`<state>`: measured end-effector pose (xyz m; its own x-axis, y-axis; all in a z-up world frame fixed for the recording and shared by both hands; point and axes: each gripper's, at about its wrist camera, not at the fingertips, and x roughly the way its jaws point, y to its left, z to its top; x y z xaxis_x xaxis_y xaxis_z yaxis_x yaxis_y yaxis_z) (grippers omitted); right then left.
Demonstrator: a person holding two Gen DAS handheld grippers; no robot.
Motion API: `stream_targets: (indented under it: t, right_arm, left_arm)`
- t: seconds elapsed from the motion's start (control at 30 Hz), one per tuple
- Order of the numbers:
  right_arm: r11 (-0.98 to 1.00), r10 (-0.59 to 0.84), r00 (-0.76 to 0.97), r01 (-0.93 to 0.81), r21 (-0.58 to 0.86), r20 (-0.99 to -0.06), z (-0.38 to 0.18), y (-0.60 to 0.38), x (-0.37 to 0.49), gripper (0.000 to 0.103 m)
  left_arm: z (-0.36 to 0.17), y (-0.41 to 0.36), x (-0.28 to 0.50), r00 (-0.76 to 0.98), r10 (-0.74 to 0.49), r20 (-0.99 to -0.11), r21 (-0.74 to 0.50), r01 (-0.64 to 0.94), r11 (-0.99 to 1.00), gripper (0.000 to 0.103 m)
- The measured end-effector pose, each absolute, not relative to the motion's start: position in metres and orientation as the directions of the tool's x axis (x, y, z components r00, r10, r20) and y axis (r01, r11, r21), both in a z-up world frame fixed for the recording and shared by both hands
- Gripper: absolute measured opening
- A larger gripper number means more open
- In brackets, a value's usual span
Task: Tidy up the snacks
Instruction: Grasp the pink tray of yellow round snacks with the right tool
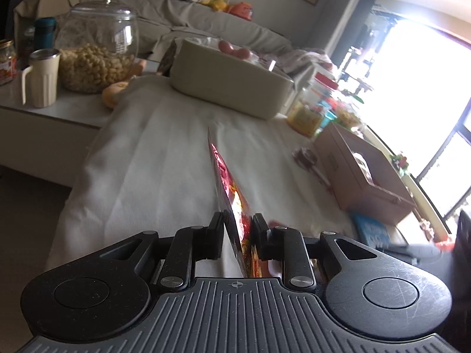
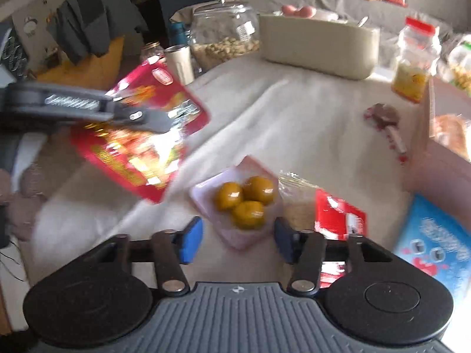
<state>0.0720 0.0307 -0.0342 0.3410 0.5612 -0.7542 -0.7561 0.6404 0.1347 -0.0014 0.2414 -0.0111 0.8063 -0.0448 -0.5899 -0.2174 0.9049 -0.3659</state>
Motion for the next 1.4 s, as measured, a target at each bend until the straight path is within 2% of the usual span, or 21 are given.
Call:
stream_targets:
  t: [0.07,0.13,0.23,0.47,0.53,0.57,0.83,0.93,1.0,1.2,1.27,1.3,1.33,1.4]
  right_arm:
    - [0.662,0.548,0.374,-0.741,0.114,-0.748,-0.034,0.031,0.07,0.046]
    - [0.655,0.589,0.321,-0.727,0.206,-0.742,-0.033,0.032,0.076,0.048]
    - [0.666,0.625,0.286,-0.681,0.304,-0.727,-0.038,0.042,0.089,0.049]
    - [0.662,0.605,0.334,-0.715,0.223,-0.723,-0.046,0.067,0.091,0.051]
    - [0.627,0.596,0.334,-0.762,0.164,-0.73,-0.045,0.068,0.08,0.043]
    - [0.612,0.596,0.332,-0.777,0.146,-0.731,-0.045,0.065,0.077,0.042]
    - [0.643,0.546,0.43,-0.765,0.031,-0.719,-0.04,0.035,0.064,0.045]
    - [0.636,0.597,0.409,-0.766,0.096,-0.691,-0.034,0.036,0.069,0.052]
    - [0.621,0.636,0.382,-0.769,0.152,-0.67,-0.033,0.041,0.075,0.059]
    - [0.629,0.647,0.328,-0.74,0.239,-0.689,-0.045,0.066,0.103,0.06]
    - [0.608,0.645,0.314,-0.763,0.219,-0.697,-0.047,0.073,0.098,0.06]
    - [0.593,0.636,0.32,-0.786,0.178,-0.702,-0.047,0.076,0.092,0.059]
    - [0.579,0.619,0.339,-0.807,0.119,-0.709,-0.046,0.079,0.084,0.053]
    - [0.567,0.603,0.35,-0.82,0.077,-0.716,-0.042,0.078,0.074,0.053]
  left_arm:
    - [-0.015,0.238,-0.003,0.809,-0.061,-0.584,-0.376,-0.203,0.904,0.026]
    - [-0.02,0.235,-0.005,0.807,-0.065,-0.587,-0.375,-0.2,0.905,0.026]
    - [-0.02,0.232,-0.008,0.795,-0.007,-0.607,-0.306,-0.226,0.925,0.026]
    - [-0.024,0.225,-0.018,0.769,0.019,-0.639,-0.246,-0.227,0.942,0.026]
    - [-0.025,0.222,-0.02,0.771,0.041,-0.636,-0.231,-0.24,0.943,0.027]
    - [-0.025,0.221,-0.021,0.771,0.047,-0.635,-0.233,-0.249,0.94,0.027]
    - [-0.031,0.217,-0.023,0.759,0.07,-0.648,-0.247,-0.296,0.923,0.027]
    - [-0.041,0.213,-0.021,0.728,0.022,-0.686,-0.264,-0.276,0.924,0.026]
    - [-0.041,0.209,-0.024,0.735,0.037,-0.677,-0.243,-0.27,0.931,0.026]
    - [-0.037,0.218,-0.03,0.749,0.03,-0.662,-0.305,-0.306,0.902,0.021]
    - [-0.036,0.219,-0.031,0.754,0.036,-0.656,-0.313,-0.315,0.896,0.021]
    - [-0.036,0.22,-0.029,0.755,0.038,-0.655,-0.315,-0.318,0.894,0.021]
    - [-0.035,0.22,-0.029,0.755,0.042,-0.654,-0.313,-0.32,0.894,0.02]
    - [-0.034,0.219,-0.029,0.756,0.047,-0.653,-0.305,-0.32,0.897,0.02]
